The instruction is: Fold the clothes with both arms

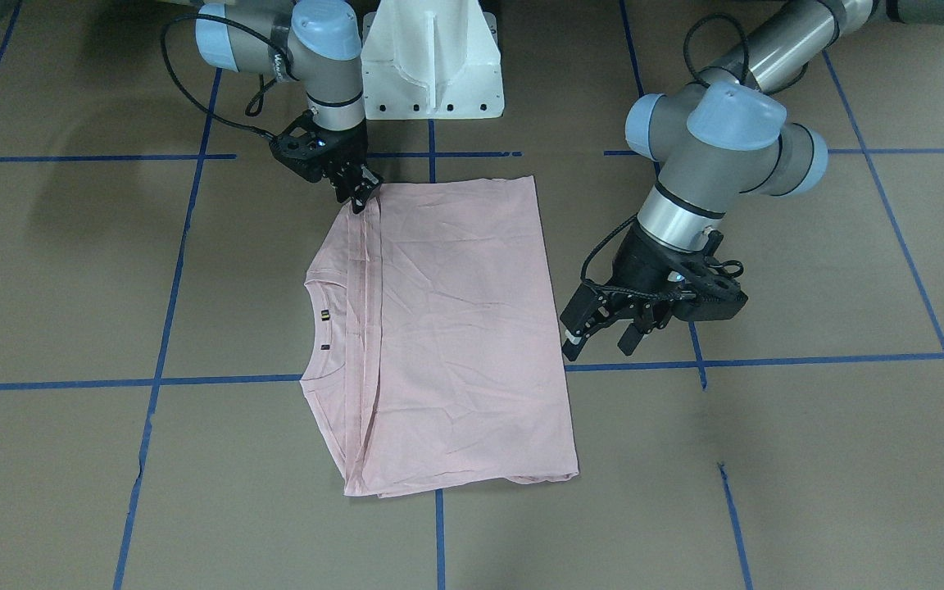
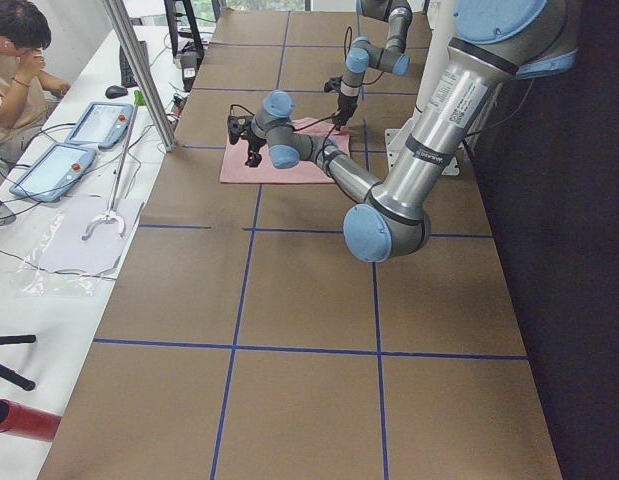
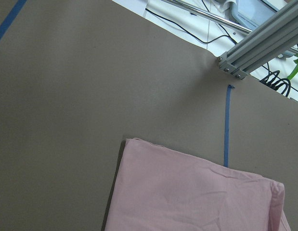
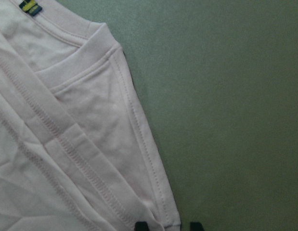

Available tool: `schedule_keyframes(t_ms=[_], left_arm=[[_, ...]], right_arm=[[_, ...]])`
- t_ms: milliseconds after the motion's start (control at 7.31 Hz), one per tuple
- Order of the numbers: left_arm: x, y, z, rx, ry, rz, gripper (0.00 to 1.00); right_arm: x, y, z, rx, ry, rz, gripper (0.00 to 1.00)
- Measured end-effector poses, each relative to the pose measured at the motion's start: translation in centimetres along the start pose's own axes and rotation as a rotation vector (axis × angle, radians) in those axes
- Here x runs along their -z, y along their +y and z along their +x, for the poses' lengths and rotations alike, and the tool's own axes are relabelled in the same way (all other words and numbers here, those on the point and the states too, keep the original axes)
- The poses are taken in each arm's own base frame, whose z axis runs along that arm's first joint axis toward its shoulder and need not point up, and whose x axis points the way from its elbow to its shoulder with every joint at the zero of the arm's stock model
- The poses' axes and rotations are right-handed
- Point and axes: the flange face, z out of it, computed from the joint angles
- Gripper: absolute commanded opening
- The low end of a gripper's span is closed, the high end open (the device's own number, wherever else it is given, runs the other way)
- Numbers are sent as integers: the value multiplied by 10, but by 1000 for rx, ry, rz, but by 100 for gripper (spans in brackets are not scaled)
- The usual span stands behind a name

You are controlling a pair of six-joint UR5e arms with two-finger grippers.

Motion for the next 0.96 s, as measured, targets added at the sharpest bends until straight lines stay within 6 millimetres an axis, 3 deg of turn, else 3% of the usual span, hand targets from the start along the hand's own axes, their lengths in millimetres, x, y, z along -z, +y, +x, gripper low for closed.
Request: schedule_keyframes(t_ms=[137, 958], left_arm=[[0, 0, 0, 0, -1, 1, 100], [6, 4, 4, 10, 1, 0, 100]], right_arm=[[-1, 0, 0, 0, 1, 0, 0], [6, 0, -4, 11, 3, 0, 0]])
